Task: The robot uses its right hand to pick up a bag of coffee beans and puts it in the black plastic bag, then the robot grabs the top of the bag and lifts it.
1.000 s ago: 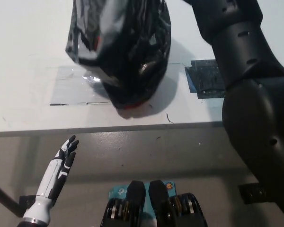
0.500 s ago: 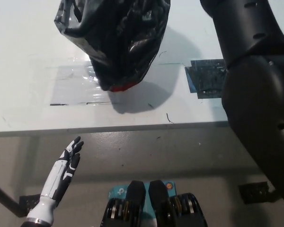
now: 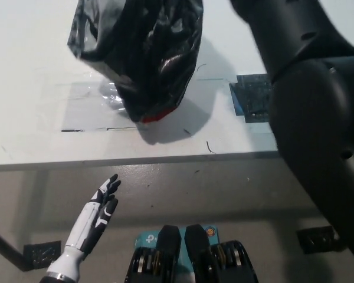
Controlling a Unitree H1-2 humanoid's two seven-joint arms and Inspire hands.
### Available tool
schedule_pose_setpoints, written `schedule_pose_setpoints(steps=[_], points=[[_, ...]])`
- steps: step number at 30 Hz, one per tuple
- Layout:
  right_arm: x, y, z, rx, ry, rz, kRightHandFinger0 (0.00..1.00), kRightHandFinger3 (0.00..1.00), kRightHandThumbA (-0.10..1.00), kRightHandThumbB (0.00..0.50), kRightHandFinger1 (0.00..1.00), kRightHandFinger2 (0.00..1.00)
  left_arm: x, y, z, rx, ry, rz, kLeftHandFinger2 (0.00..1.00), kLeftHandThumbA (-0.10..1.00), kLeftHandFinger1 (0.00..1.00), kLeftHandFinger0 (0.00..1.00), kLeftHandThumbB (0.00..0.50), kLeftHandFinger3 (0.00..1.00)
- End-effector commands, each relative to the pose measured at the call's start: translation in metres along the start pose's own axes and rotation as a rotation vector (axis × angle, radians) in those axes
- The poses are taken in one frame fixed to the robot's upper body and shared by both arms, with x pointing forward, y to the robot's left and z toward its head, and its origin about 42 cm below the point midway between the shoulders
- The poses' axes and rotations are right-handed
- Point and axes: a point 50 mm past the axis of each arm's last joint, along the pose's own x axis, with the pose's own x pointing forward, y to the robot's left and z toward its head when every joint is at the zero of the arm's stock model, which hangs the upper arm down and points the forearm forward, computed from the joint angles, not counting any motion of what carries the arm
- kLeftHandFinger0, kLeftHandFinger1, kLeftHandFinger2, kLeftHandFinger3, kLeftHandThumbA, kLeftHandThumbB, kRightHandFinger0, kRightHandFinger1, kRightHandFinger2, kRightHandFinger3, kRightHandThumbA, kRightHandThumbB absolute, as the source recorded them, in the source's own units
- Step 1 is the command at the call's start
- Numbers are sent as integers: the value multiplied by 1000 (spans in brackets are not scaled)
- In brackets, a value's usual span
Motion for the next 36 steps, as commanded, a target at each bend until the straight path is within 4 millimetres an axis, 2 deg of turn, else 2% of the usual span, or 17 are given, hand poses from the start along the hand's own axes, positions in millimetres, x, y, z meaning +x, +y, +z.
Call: schedule_pose_setpoints(steps=[1,2,6,8,11,14,19,21,22,25,27,30,32,33,36], points=[[-6,74,31,-58,-153,125,0,713,469,0,186,604,3,-5,7,9,-39,-8,1000,991,1000,1000,238,1000],[-4,79,23,-65,-145,127,0,671,449,0,145,596,2,-5,7,11,-33,-8,1000,988,1000,1000,239,1000],[0,93,3,-88,-119,145,0,600,389,0,100,555,-2,-8,6,0,-32,-3,1000,980,1000,1000,240,1000],[3,103,-13,-112,-99,158,0,540,447,0,56,490,-9,-7,3,-2,-28,5,1000,949,1000,1000,218,1000],[4,107,-22,-109,-86,169,0,485,447,0,1,444,-12,-8,1,-1,-24,12,1000,949,1000,1000,227,1000],[5,107,-25,-123,-87,169,0,455,441,0,6,442,-15,-11,2,3,-13,13,1000,967,1000,1000,238,1000],[5,107,-23,-130,-91,176,0,444,498,0,0,437,-16,-9,1,3,-14,16,1000,955,1000,1000,224,1000],[5,99,-21,-131,-96,163,0,441,489,0,10,442,-17,-9,1,-6,-13,14,1000,950,1000,1000,228,1000],[6,92,-20,-129,-100,150,0,443,486,0,12,445,-17,-9,1,-7,-11,13,1000,950,1000,1000,229,1000],[7,67,-16,-102,-105,88,0,554,437,0,46,520,-20,-10,2,6,-12,11,1000,957,1000,1000,230,1000],[7,54,-12,-108,-115,60,0,547,430,0,67,536,-20,-10,3,6,-13,10,1000,955,1000,1000,226,1000],[6,42,-6,-114,-127,24,0,590,419,0,82,560,-19,-9,3,13,-18,4,1000,957,1000,1000,218,1000],[4,33,2,-114,-153,-7,0,664,396,0,115,601,-17,-9,4,16,-23,1,1000,964,1000,1000,231,1000],[3,29,6,-111,-169,-22,0,744,388,0,139,632,-16,-9,5,18,-25,1,1000,966,1000,1000,231,1000],[2,23,11,-94,-190,-37,0,762,384,13,169,652,-16,-9,6,20,-32,2,1000,967,1000,1000,229,1000]])
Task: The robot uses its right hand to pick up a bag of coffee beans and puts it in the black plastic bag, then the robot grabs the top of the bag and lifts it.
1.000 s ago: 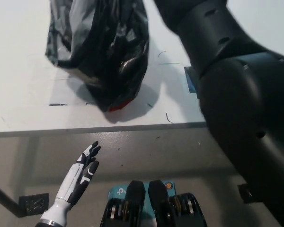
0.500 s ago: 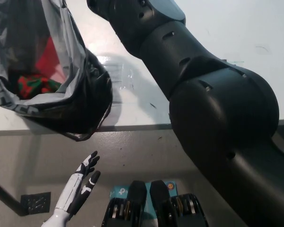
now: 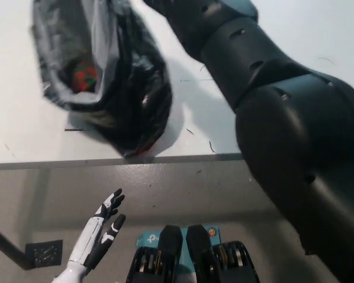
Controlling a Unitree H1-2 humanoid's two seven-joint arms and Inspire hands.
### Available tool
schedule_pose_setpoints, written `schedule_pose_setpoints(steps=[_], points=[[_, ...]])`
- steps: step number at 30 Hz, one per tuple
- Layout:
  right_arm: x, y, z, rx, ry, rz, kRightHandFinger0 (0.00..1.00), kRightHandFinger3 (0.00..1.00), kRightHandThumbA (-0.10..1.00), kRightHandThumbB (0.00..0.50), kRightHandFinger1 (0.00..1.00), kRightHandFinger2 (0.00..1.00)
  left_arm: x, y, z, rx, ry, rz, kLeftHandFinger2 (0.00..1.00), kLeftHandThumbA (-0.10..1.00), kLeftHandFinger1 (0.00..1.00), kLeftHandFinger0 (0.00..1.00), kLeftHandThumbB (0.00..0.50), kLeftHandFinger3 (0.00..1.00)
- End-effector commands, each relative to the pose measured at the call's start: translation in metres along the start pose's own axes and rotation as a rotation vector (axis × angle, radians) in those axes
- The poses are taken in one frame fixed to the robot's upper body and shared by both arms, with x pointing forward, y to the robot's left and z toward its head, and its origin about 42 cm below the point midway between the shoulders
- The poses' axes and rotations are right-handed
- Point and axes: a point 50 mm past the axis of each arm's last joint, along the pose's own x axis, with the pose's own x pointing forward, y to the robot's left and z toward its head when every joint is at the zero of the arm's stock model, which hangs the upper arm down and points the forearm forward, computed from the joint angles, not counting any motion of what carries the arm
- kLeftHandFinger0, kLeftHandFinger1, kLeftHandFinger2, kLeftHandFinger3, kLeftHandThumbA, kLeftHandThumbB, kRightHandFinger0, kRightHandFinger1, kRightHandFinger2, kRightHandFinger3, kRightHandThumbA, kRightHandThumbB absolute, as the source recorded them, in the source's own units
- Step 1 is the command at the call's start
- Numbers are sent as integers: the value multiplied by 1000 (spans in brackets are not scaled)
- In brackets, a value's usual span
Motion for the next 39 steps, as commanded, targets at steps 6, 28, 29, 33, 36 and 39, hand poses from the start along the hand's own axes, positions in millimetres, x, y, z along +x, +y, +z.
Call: schedule_pose_setpoints(steps=[6,28,29,33,36,39], points=[[-13,-2,58,-232,-131,27,498,1000,763,131,822,1000,9,1,14,17,-75,7,1000,967,1000,1000,228,1000],[-12,-57,18,-955,174,148,1000,1000,916,500,1000,1000,25,5,23,43,-121,-41,1000,971,1000,1000,231,1000],[-13,-58,25,-976,161,148,1000,1000,900,467,1000,1000,25,6,23,51,-122,-43,1000,974,1000,1000,230,1000],[-24,-55,66,-847,55,137,1000,1000,1000,497,1000,1000,25,6,22,52,-128,-45,1000,966,1000,1000,218,1000],[-41,-42,113,-723,-136,177,1000,1000,1000,480,1000,1000,24,6,22,37,-118,-45,1000,958,1000,1000,222,1000],[-73,-21,167,-649,-392,244,1000,1000,1000,496,1000,1000,23,6,21,33,-109,-37,1000,952,1000,1000,227,1000]])
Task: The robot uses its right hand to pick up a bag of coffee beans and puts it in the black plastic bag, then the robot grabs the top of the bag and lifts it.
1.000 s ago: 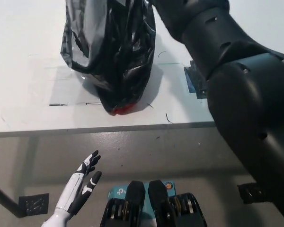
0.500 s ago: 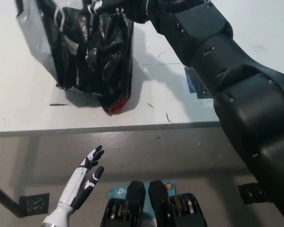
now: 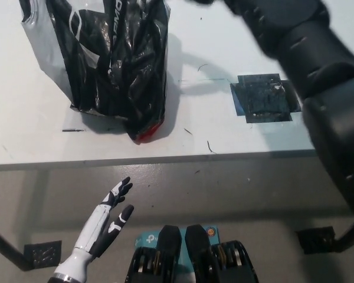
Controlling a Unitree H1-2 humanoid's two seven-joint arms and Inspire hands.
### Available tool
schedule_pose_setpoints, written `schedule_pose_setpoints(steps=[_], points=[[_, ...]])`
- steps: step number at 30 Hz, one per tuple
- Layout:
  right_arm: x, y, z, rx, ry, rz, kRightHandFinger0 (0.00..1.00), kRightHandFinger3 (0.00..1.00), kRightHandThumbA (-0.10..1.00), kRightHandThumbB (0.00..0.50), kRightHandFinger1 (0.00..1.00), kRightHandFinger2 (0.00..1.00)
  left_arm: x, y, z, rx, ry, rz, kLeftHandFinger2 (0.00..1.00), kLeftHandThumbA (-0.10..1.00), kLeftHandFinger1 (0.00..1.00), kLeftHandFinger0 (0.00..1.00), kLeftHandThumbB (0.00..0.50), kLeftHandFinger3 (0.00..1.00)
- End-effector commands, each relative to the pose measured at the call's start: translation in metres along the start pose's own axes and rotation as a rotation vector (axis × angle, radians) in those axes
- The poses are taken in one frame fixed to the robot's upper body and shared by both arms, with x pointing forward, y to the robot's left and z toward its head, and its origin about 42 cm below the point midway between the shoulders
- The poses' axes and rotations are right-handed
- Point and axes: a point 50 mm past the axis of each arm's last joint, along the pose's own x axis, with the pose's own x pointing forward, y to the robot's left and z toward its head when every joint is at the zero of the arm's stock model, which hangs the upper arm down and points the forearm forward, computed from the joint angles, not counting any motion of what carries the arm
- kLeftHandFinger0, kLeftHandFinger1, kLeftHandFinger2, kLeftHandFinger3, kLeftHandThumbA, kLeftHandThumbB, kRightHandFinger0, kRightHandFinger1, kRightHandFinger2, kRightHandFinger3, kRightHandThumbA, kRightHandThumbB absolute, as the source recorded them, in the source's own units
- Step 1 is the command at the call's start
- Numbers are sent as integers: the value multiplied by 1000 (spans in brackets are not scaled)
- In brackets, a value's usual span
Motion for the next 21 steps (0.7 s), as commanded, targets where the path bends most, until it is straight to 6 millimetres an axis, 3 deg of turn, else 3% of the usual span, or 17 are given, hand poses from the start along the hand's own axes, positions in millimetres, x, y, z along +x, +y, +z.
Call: schedule_pose_setpoints(steps=[1,2,3,4,8,9,11,13,16,17,18,19,21], points=[[-68,-27,154,13,-523,-33,1000,1000,1000,489,1000,1000,3,4,7,7,-49,2,1000,951,1000,1000,227,1000],[-85,-30,168,-7,-585,-35,1000,1000,1000,493,1000,1000,2,4,6,5,-47,4,1000,952,1000,1000,231,1000],[-106,-32,180,-34,-646,-38,1000,1000,1000,458,1000,1000,2,5,6,7,-45,6,1000,959,1000,1000,238,1000],[-147,-33,195,-119,-754,-51,1000,1000,1000,421,1000,1000,3,6,5,8,-45,13,1000,961,1000,1000,238,1000],[-253,-22,198,-347,-964,-66,1000,1000,1000,420,1000,1000,16,21,9,16,-59,49,1000,969,1000,1000,248,1000],[-260,-20,198,-360,-981,-68,1000,1000,1000,420,1000,1000,19,24,10,16,-63,54,1000,969,1000,1000,248,1000],[-300,-13,183,-457,-1066,-81,1000,1000,1000,428,1000,1000,30,35,15,24,-77,75,1000,992,1000,1000,249,1000],[-342,-3,146,-547,-1132,-89,1000,1000,1000,405,1000,1000,38,48,20,10,-89,105,1000,1000,1000,1000,250,1000],[-370,5,115,-617,-1142,-103,1000,1000,1000,421,1000,1000,44,55,22,-8,-99,126,1000,1000,1000,1000,253,1000],[-394,9,79,-606,-1138,-115,1000,1000,1000,444,1000,1000,49,60,23,-20,-107,140,1000,1000,1000,1000,257,1000],[-402,11,66,-599,-1133,-120,1000,1000,1000,444,1000,1000,52,62,23,-23,-111,146,1000,1000,1000,1000,257,1000],[-414,16,39,-578,-1119,-155,1000,1000,1000,472,1000,1000,55,66,24,-24,-117,151,1000,1000,1000,1000,256,1000],[-421,20,14,-552,-1095,-185,1000,1000,1000,487,1000,1000,59,71,27,-27,-125,157,1000,1000,1000,1000,263,1000]])
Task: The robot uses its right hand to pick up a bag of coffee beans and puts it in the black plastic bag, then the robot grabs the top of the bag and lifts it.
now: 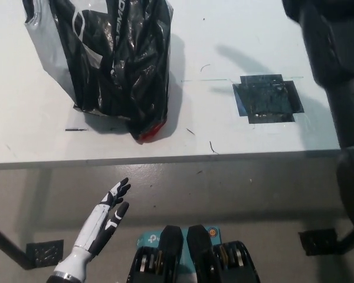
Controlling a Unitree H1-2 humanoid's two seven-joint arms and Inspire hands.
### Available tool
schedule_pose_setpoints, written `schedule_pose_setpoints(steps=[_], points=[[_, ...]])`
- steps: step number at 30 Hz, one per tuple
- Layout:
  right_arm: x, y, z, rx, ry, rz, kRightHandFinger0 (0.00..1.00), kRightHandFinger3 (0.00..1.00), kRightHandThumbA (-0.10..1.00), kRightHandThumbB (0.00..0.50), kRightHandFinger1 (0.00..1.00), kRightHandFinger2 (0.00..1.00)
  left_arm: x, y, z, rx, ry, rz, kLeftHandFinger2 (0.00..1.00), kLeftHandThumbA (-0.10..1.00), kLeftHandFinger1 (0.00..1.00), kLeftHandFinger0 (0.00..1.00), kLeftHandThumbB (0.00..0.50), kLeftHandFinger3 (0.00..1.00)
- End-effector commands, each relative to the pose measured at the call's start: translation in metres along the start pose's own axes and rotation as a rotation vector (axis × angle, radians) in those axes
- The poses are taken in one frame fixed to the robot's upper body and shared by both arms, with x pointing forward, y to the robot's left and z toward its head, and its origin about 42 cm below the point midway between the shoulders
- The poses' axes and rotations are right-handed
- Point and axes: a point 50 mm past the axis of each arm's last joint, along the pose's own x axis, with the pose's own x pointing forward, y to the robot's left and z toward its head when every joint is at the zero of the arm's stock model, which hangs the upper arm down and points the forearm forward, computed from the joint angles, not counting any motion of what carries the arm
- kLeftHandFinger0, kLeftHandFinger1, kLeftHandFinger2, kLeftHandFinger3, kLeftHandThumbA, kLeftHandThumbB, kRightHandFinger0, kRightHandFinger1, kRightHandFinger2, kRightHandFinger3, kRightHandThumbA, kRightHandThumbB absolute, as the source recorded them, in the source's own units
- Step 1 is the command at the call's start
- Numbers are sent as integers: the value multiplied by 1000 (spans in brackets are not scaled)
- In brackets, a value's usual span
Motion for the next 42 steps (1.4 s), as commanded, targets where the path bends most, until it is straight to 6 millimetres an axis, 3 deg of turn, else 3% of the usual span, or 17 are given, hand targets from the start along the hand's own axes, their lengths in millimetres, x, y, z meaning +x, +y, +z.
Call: schedule_pose_setpoints(steps=[1,2,6,16,21,26,27,28,29,31,34,35,36,37,38,40,42], points=[[-335,40,146,-558,-874,-14,1000,1000,1000,497,1000,1000,57,70,37,-28,-160,156,1000,1000,1000,1000,268,1000],[-335,40,146,-558,-874,-14,1000,1000,1000,497,1000,1000,57,70,37,-28,-160,156,1000,1000,1000,1000,268,1000],[-363,61,74,-407,-796,-45,1000,1000,1000,495,1000,1000,69,72,46,-19,-187,160,1000,1000,1000,1000,247,1000],[-379,69,23,-264,-736,-54,1000,1000,1000,471,1000,1000,74,73,55,-10,-196,151,1000,1000,1000,1000,237,1000],[-372,83,-32,-165,-632,-130,1000,1000,1000,462,1000,1000,66,71,51,-14,-187,147,1000,1000,1000,1000,237,1000],[-364,95,-96,-79,-470,-257,1000,1000,1000,348,1000,1000,47,67,38,-25,-149,141,1000,1000,1000,1000,252,1000],[-358,95,-124,-35,-406,-300,1000,1000,1000,331,1000,1000,39,66,33,-25,-138,140,1000,1000,1000,1000,235,1000],[-354,96,-138,-15,-370,-319,1000,1000,1000,235,1000,1000,35,65,30,-22,-132,140,1000,1000,1000,1000,225,1000],[-353,96,-146,-7,-358,-327,1000,1000,1000,285,1000,1000,32,65,29,-23,-127,139,1000,1000,1000,1000,224,1000],[-343,96,-179,32,-287,-342,1000,1000,1000,291,1000,1000,23,64,23,-20,-112,135,1000,1000,1000,1000,215,1000],[-341,100,-220,93,-156,-335,1000,1000,1000,234,1000,1000,11,58,16,-23,-93,127,1000,1000,1000,1000,207,1000],[-341,102,-235,135,-121,-329,1000,1000,1000,168,1000,1000,7,56,13,-26,-83,127,1000,1000,1000,1000,216,1000],[-342,103,-239,145,-113,-328,1000,1000,1000,168,1000,1000,6,55,13,-27,-81,127,1000,1000,1000,1000,216,1000],[-346,107,-246,152,-96,-326,1000,1000,1000,105,1000,1000,-1,54,10,-31,-65,129,1000,1000,1000,1000,218,1000],[-349,109,-253,145,-79,-328,1000,1000,1000,94,1000,1000,-6,52,9,-32,-48,129,1000,1000,1000,1000,219,1000],[-353,112,-260,142,-51,-335,1000,1000,1000,156,1000,1000,-12,52,7,-30,-35,126,1000,1000,1000,1000,219,1000],[-363,116,-267,143,-16,-342,1000,1000,1000,136,1000,1000,-24,46,2,-37,-22,121,1000,1000,1000,1000,213,1000]])
